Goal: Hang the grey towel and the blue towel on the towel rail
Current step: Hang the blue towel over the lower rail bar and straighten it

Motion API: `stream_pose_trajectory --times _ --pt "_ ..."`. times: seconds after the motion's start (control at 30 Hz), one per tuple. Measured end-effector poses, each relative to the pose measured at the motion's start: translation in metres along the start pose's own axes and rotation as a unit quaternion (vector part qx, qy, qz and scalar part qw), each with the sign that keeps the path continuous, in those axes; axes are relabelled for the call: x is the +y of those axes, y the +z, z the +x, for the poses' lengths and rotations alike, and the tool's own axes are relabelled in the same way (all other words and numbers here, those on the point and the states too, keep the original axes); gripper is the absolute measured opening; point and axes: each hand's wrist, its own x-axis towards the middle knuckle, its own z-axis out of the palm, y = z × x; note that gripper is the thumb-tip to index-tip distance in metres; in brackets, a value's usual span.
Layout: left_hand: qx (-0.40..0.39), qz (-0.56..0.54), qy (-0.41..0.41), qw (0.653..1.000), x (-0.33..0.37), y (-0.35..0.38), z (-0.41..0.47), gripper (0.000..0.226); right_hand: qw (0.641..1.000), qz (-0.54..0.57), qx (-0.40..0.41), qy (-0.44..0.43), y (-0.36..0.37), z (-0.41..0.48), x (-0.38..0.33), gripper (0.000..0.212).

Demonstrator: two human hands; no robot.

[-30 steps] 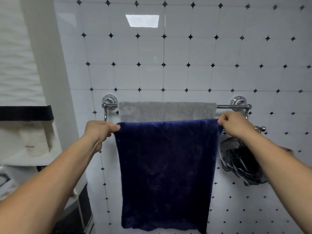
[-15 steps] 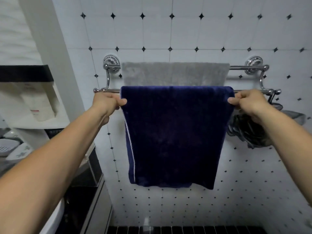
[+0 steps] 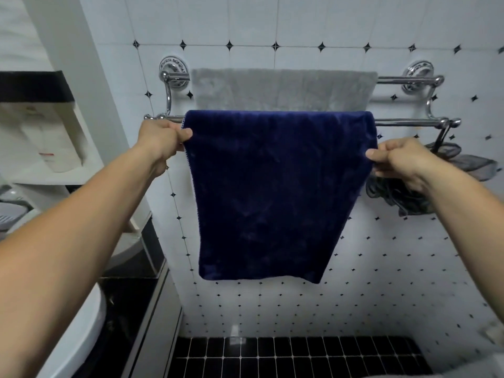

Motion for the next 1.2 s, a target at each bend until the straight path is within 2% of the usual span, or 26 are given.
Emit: stream_pose_trajectory --times 0.07,0.17,0.2,0.4,0.6,0.7,0.83,0.9,0.93,1.0,1.03,1.07,1.13,1.2 --pt "0.005 -0.008 0.002 1.000 0.001 0.003 -0.001 0.025 1.000 -0.010 -0.002 -0.005 0.001 -0.001 0.000 0.028" --pt "-0.006 -0.006 -0.001 1.000 -0.001 0.008 -0.002 0.029 1.000 -0.016 0.010 -0.017 -0.002 0.000 -0.006 0.004" --pt "-0.006 -0.002 -0.002 1.000 -0.003 0.008 -0.002 0.029 1.000 -0.012 0.017 -0.022 -0.003 0.001 -0.008 0.002" --pt "-0.013 -0.009 -0.021 1.000 -0.007 0.011 -0.005 0.028 1.000 0.005 0.014 -0.016 -0.004 0.000 -0.007 0.013" --pt "-0.007 -0.061 0.023 0.998 0.012 0.016 -0.006 0.030 0.998 0.033 0.025 -0.041 -0.001 0.013 -0.025 0.025" --pt "0.015 -0.058 0.015 0.998 0.015 0.014 -0.004 0.016 0.999 -0.017 0.023 -0.036 0.001 0.017 -0.033 0.028" --pt "0.026 -0.023 0.007 0.999 0.009 0.013 0.001 0.016 0.995 -0.089 0.037 -0.019 -0.004 0.014 -0.040 0.033" --pt "0.063 0.058 0.040 0.996 0.010 0.012 0.002 0.012 0.976 -0.192 0.095 -0.036 -0.008 0.012 -0.047 0.032" --pt "0.099 0.139 0.083 0.982 0.011 0.011 0.003 0.015 0.954 -0.255 0.145 -0.066 -0.009 0.013 -0.052 0.030" --pt "0.132 0.307 0.238 0.912 0.015 0.011 0.005 0.034 0.907 -0.334 0.184 -0.181 -0.009 0.016 -0.059 0.031" --pt "0.103 0.371 0.316 0.867 0.018 0.013 0.008 0.043 0.887 -0.366 0.155 -0.235 -0.007 0.019 -0.063 0.039" --pt "0.059 0.431 0.361 0.825 0.023 0.017 0.010 0.048 0.868 -0.402 0.108 -0.271 -0.004 0.022 -0.066 0.044" --pt "-0.001 0.519 0.368 0.771 0.029 0.024 0.014 0.042 0.826 -0.481 0.043 -0.289 0.002 0.028 -0.071 0.038" --pt "-0.013 0.545 0.352 0.761 0.030 0.024 0.020 0.030 0.805 -0.519 0.031 -0.286 -0.001 0.035 -0.071 0.031"
